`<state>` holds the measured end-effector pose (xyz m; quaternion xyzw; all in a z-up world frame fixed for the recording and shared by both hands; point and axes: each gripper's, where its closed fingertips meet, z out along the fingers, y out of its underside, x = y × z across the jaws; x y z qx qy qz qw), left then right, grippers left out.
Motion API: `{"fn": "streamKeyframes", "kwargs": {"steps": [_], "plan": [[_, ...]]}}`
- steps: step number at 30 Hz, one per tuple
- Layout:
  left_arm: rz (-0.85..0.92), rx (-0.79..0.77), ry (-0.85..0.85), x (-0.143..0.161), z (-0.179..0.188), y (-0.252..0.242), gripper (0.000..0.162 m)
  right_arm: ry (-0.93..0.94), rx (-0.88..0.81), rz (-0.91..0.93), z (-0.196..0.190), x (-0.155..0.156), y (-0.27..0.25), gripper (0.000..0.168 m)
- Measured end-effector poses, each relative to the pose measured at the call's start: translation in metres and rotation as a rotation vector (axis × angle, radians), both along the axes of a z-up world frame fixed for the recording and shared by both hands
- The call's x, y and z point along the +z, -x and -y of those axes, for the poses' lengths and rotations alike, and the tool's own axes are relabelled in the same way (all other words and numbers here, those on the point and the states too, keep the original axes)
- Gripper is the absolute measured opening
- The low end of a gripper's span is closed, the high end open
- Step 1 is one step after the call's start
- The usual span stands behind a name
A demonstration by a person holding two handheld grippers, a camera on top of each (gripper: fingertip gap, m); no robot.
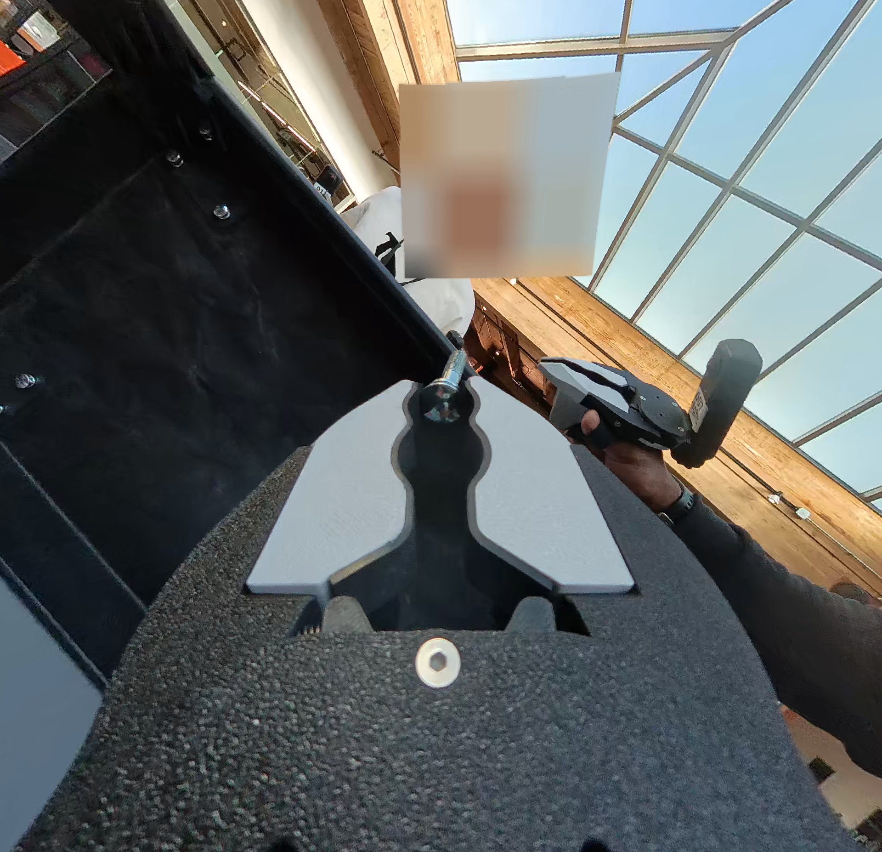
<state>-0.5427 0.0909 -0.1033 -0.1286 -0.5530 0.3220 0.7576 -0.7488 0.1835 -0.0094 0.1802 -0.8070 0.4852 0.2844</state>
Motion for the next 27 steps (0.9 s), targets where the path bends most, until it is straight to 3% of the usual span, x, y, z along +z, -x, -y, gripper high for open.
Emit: {"fn": "streamKeyframes", "kwargs": {"steps": [5, 12, 15, 27], "plan": [[-0.017, -0.041, -0.014, -0.014, 0.078, 0.078, 0.017, -0.008, -0.059, -0.013, 0.016, -0.034, 0.019, 0.0], [0.013, -0.084, 0.013, -0.041, 0.161, 0.176, 0.016, 0.011, -0.1, -0.258, 0.016, -0.035, 0.018, 0.0], [-0.022, -0.071, 0.028, -0.042, 0.19, 0.204, 0.016, 0.001, -0.112, -0.283, 0.017, -0.036, 0.02, 0.0], [-0.054, -0.1, 0.176, -0.029, 0.227, 0.285, 0.017, 0.005, -0.139, -0.3, 0.017, -0.035, 0.023, 0.0]]}}
